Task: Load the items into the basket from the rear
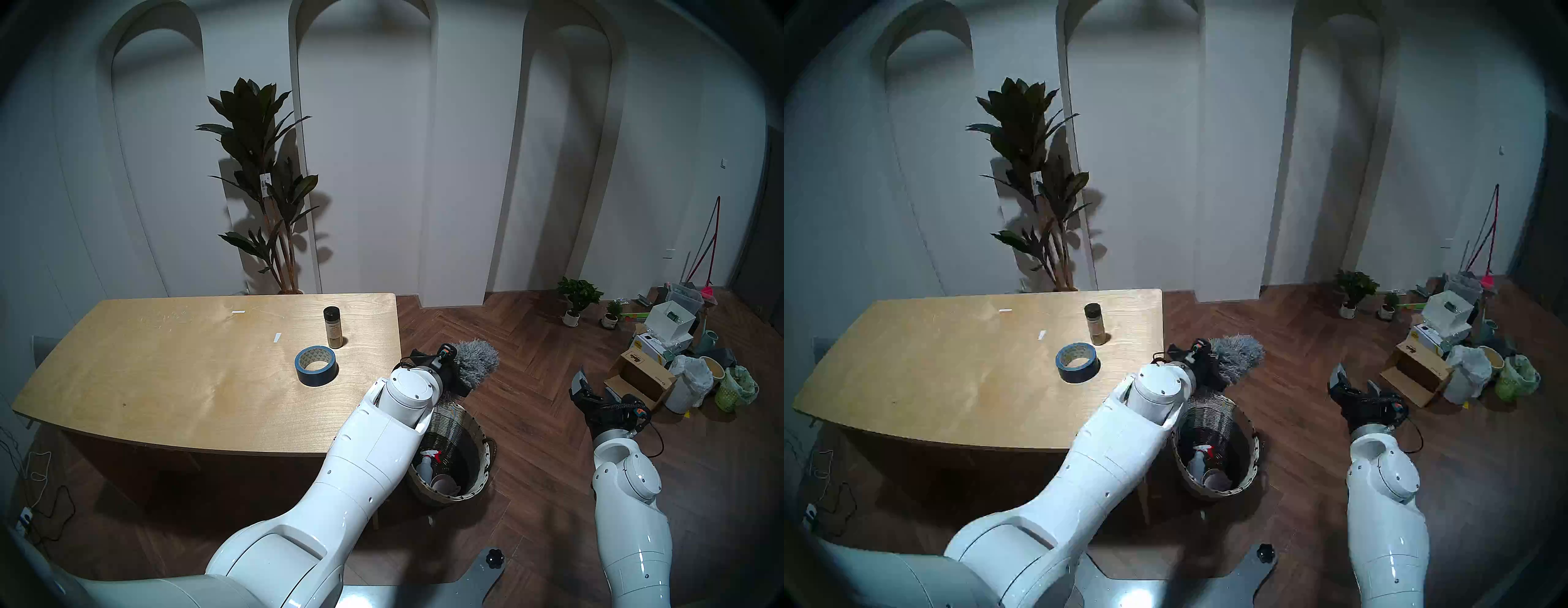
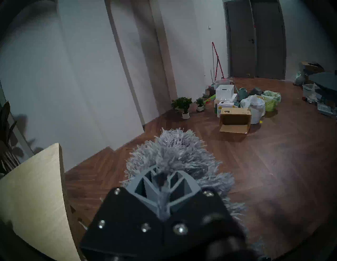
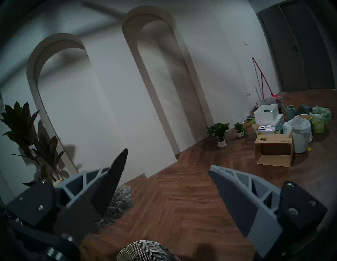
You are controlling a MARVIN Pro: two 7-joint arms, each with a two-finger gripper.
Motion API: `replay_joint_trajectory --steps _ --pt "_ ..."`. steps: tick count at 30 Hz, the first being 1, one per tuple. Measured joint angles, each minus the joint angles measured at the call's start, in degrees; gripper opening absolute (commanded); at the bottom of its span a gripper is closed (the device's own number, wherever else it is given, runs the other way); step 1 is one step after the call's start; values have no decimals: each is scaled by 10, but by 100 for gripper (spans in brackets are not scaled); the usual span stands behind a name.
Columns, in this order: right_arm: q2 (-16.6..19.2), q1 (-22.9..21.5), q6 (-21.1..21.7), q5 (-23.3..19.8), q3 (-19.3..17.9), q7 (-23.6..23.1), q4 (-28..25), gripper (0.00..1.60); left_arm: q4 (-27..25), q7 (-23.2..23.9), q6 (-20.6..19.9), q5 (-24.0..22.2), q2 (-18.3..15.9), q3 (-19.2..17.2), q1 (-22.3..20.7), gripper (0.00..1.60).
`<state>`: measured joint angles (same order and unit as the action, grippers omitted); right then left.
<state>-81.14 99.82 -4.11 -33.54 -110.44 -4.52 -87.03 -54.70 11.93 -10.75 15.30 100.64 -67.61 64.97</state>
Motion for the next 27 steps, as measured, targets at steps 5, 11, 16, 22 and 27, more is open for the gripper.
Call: replay_joint_trajectory --steps 5,11,16,22,27 --pt "7 -6 0 -4 -13 9 13 160 53 -5 -3 5 10 -13 -24 0" --pt "13 -14 0 -8 -23 18 25 160 110 -11 -6 11 23 -22 -50 0" --pt "17 -18 0 -11 -28 24 32 160 151 -16 -8 16 33 -26 -72 0" --pt "21 -24 0 -14 -33 31 40 160 200 -21 -9 21 43 -29 -98 23" --pt "25 -29 0 -17 -36 36 46 160 242 -25 -9 25 50 -32 -120 90"
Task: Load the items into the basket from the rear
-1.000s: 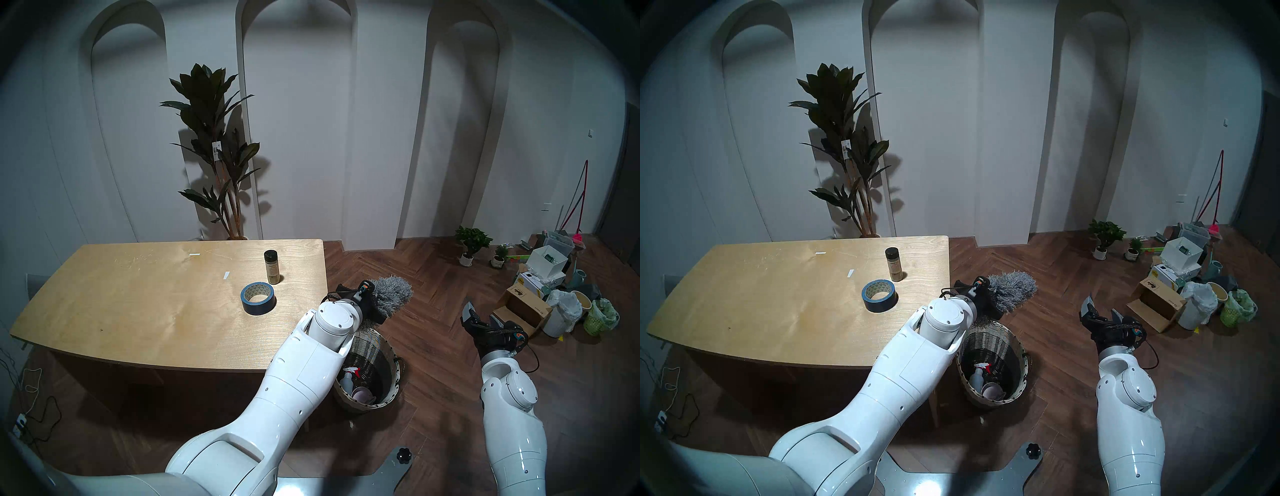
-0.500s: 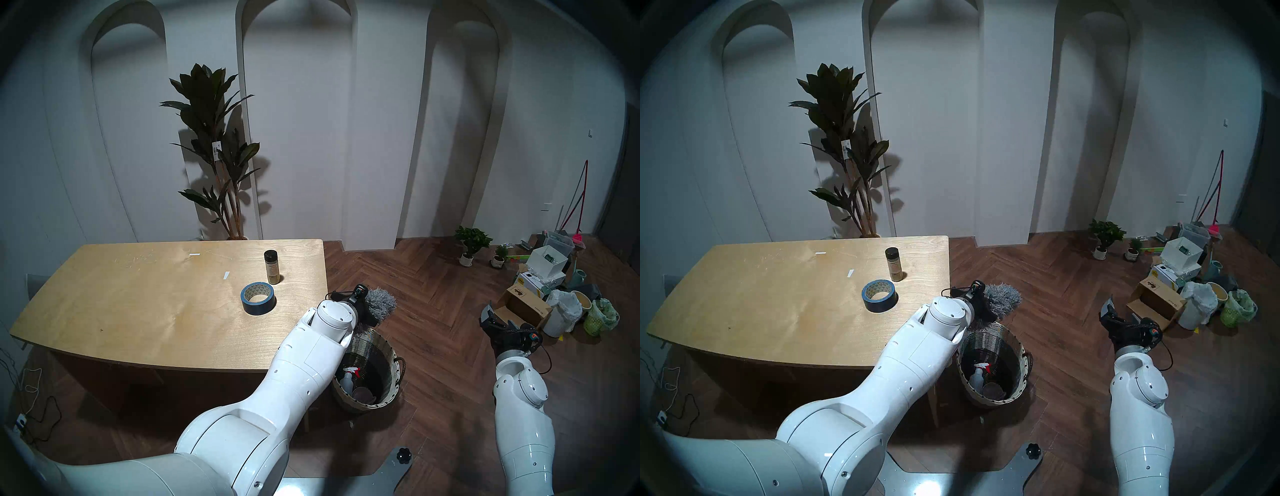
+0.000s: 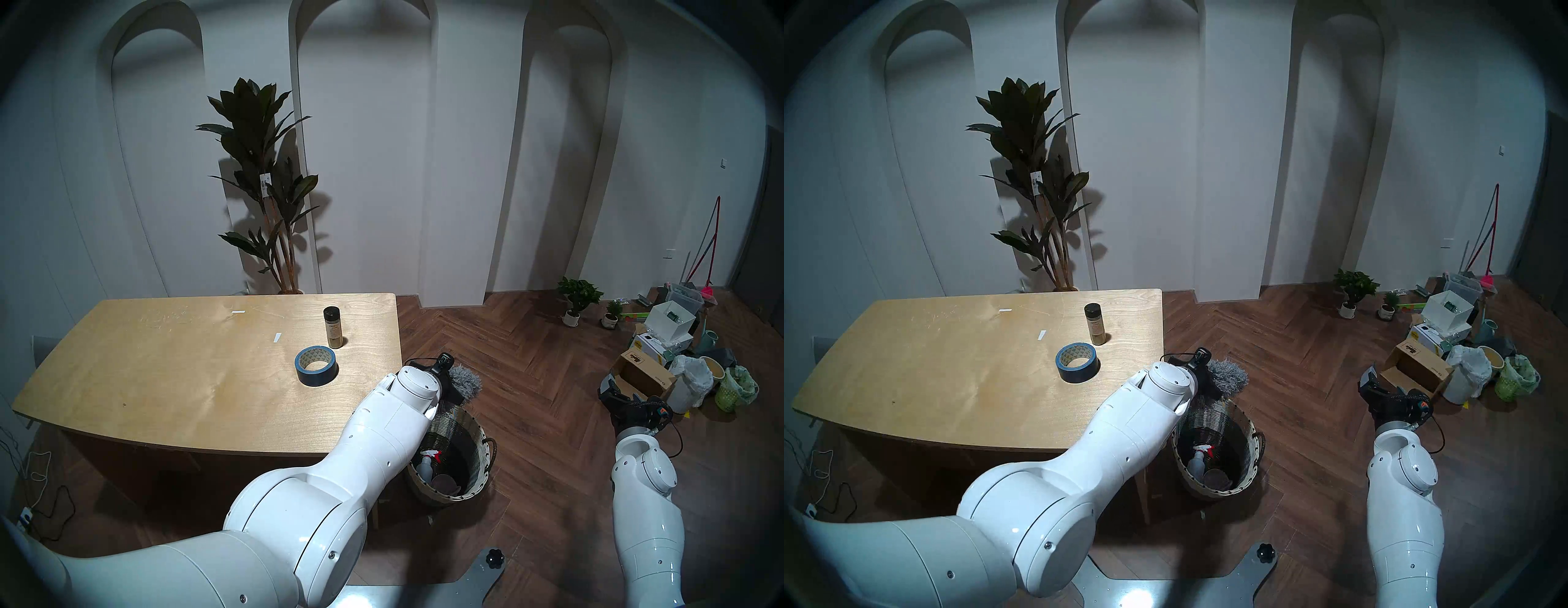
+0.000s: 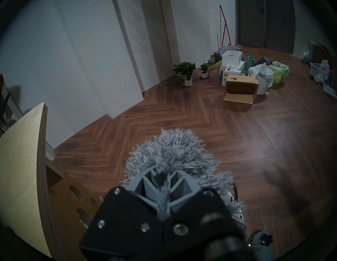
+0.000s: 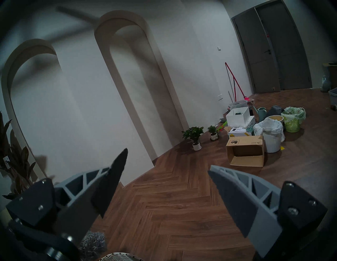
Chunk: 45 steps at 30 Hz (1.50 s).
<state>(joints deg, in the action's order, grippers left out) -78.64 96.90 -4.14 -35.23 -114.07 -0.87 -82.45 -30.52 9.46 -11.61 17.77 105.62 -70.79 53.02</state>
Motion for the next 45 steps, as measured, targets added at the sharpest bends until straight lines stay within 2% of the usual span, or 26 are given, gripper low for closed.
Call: replay_joint_trajectory --steps 1,12,20,32,40,45 --pt "1 -1 0 0 0 1 1 160 7 -1 0 1 1 0 -4 160" --pt "6 -10 0 -5 -1 1 10 160 74 -11 6 7 12 -7 -43 160" --pt "11 -16 1 -5 10 -6 14 160 95 -23 26 11 17 -10 -66 160" --pt "25 -36 16 13 55 -29 -10 160 28 -63 96 10 2 -34 -106 160" --pt "24 -50 25 28 108 -49 -36 160 -36 -99 148 17 -28 -49 -132 160" --pt "15 -57 29 38 150 -62 -52 160 -74 -122 161 25 -56 -64 -136 160"
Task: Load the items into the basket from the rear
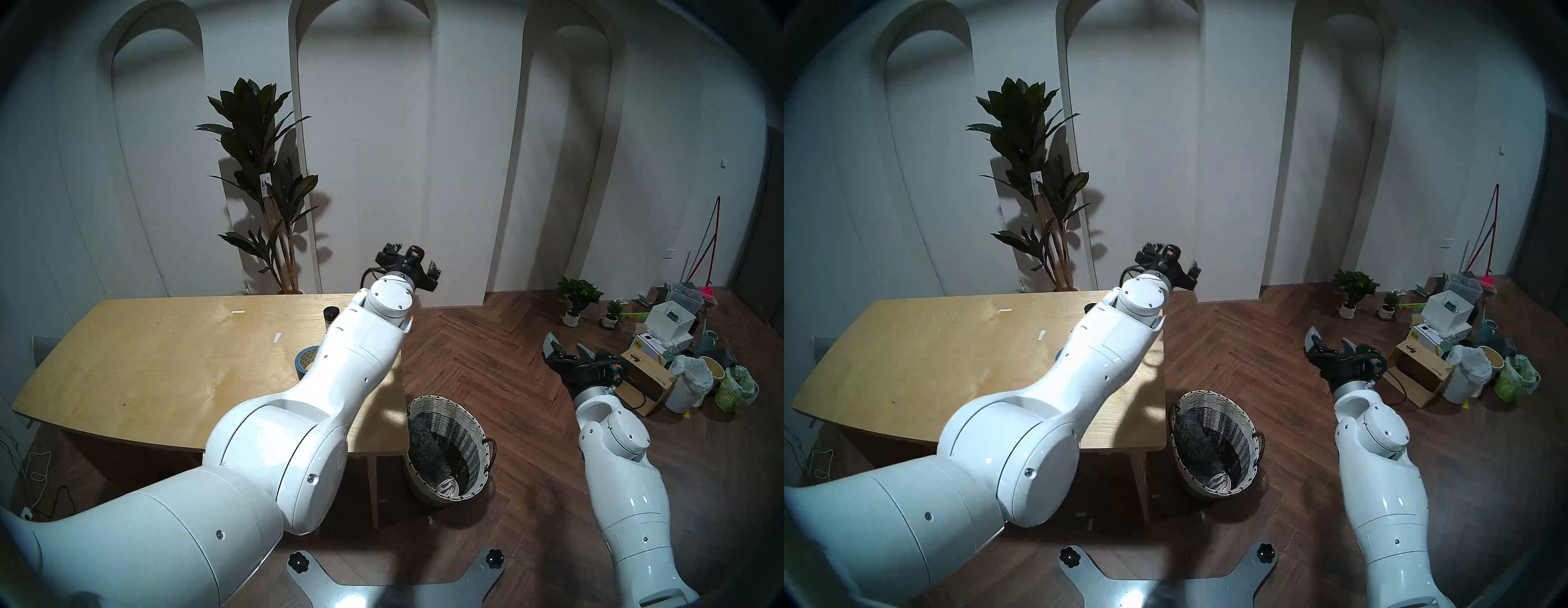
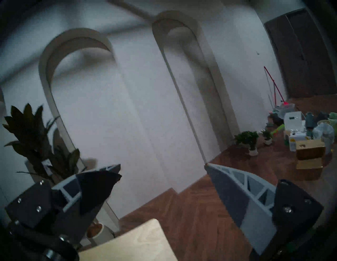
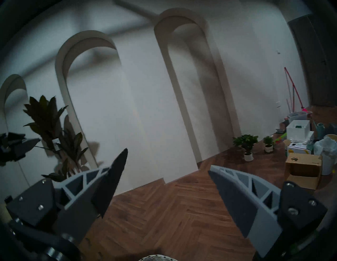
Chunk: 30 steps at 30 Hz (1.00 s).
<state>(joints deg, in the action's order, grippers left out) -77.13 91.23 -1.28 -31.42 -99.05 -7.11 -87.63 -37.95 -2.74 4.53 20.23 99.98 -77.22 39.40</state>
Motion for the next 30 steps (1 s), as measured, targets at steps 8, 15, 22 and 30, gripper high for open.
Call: replay_joint_trajectory --steps 8,15,22,30 --pt "-22 -13 0 20 77 -17 -20 160 -48 -39 9 11 -57 -39 1 160" --pt "-47 -29 0 39 147 -26 -27 160 -76 -63 11 18 -104 -71 21 160" --pt "-76 -47 0 64 224 -30 -23 160 -96 -85 11 25 -147 -103 62 160" --pt "-104 -65 0 87 287 -28 -3 160 -112 -103 12 29 -181 -132 106 160"
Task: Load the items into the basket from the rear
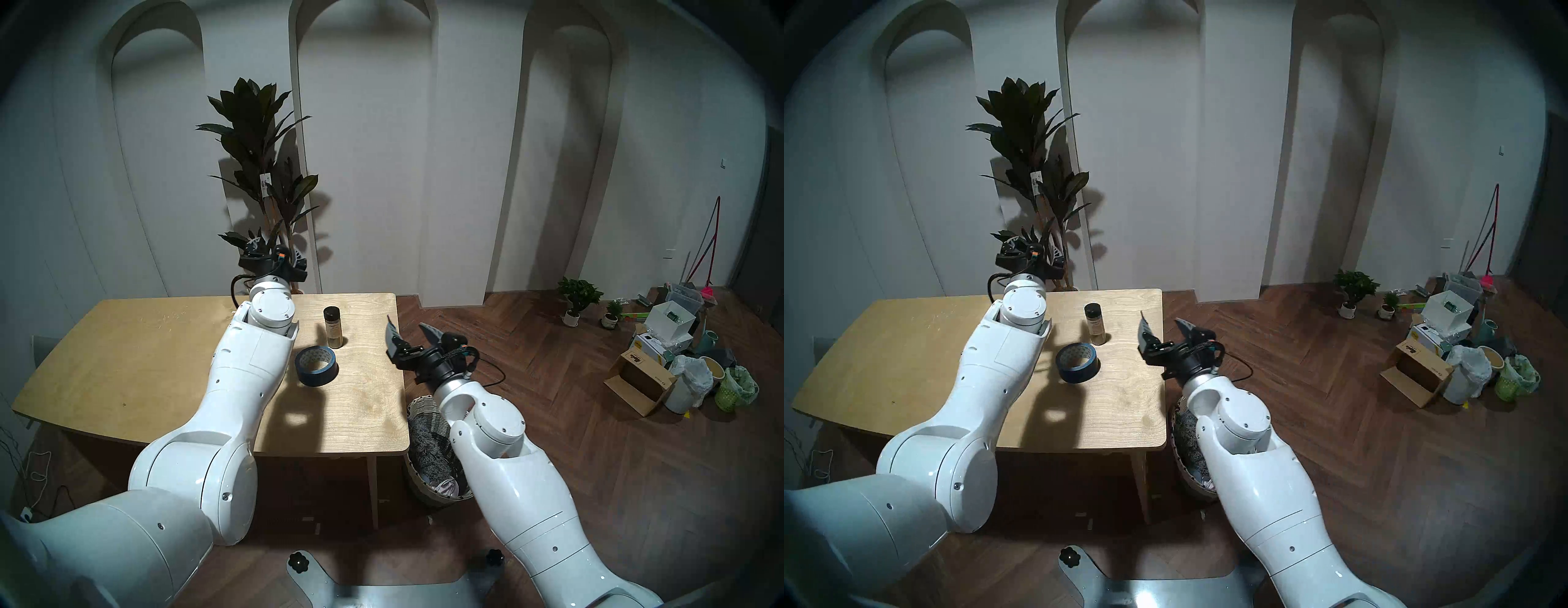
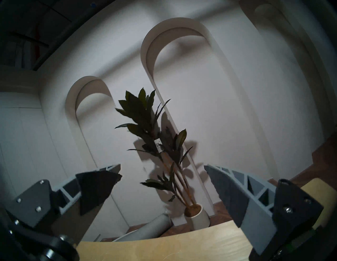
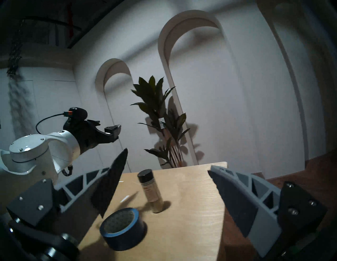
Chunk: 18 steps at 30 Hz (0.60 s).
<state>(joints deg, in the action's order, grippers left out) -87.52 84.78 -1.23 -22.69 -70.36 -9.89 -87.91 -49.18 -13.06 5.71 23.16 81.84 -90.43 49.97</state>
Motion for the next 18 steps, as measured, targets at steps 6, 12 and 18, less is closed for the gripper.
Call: replay_joint_trajectory --steps 6,12,18 --pt "-17 -18 1 17 40 15 35 160 -14 -13 2 4 -22 -21 34 160" --pt "-30 -42 4 33 69 33 71 160 -29 -25 5 7 -41 -41 64 160" --pt "-43 -66 11 45 91 51 103 160 -42 -34 9 9 -54 -56 89 160"
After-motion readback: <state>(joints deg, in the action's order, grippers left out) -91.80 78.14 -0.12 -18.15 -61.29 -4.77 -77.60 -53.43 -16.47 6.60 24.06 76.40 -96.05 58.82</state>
